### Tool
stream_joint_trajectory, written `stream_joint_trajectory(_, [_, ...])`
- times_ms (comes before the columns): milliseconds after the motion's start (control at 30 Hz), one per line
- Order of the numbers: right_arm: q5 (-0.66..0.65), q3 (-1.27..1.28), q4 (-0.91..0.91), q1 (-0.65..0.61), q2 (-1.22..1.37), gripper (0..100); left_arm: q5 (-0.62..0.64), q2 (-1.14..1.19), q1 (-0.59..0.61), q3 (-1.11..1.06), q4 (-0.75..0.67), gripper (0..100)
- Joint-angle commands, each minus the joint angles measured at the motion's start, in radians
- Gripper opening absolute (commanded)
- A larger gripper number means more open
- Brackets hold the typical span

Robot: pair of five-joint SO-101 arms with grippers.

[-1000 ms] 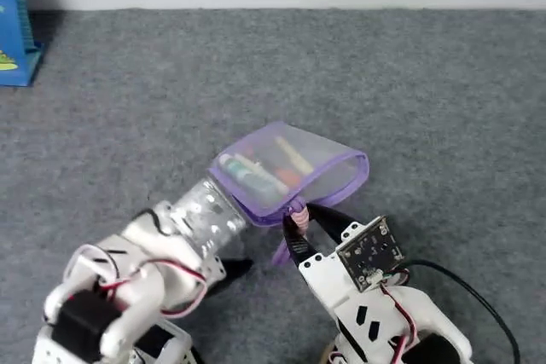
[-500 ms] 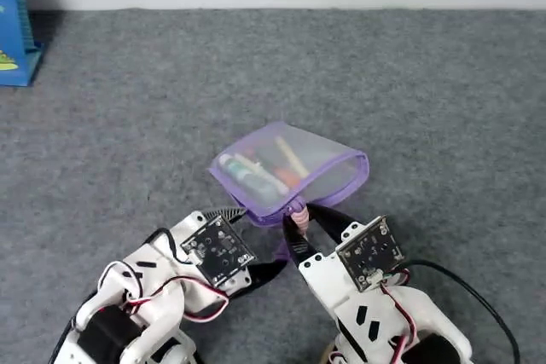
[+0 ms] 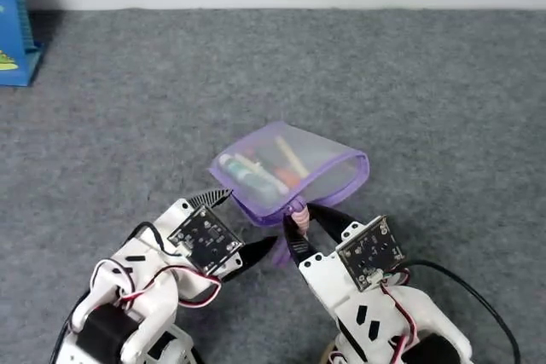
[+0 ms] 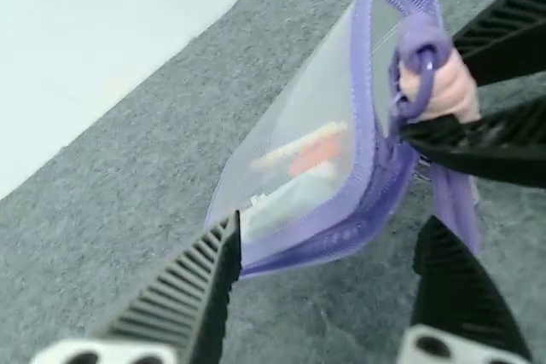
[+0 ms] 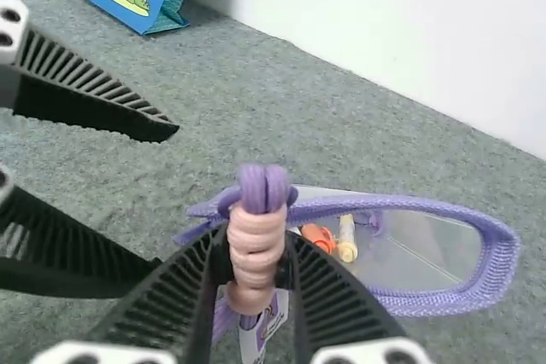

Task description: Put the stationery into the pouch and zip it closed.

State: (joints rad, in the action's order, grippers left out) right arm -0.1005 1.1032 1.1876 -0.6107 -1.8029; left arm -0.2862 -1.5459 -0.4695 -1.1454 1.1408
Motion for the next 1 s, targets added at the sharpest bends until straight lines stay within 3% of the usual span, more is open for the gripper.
stream_joint_trajectory(0, [-0.014,-0.066,-0.03,0.008,-0.013,0.7,-0.017,-0.008,0.003,-0.045,-0.1,27])
stream_joint_trajectory(300, [-0.008,-0.066,-0.03,0.008,-0.013,0.7,-0.011,-0.008,-0.04,-0.113,-0.238,26])
stream_joint_trajectory(500, [-0.006,-0.064,-0.024,-0.025,-0.013,0.7,-0.011,-0.014,-0.199,-0.197,-0.358,13])
stream_joint_trajectory(733, [-0.011,-0.064,-0.022,-0.021,-0.013,0.7,-0.012,-0.015,-0.216,-0.282,-0.462,10])
stream_joint_trajectory(833, [-0.012,-0.064,-0.03,0.031,-0.013,0.7,-0.015,-0.015,-0.216,-0.278,-0.462,2])
stream_joint_trajectory(967, [-0.014,-0.064,-0.03,0.154,-0.013,0.7,-0.012,-0.015,-0.216,-0.282,-0.459,1])
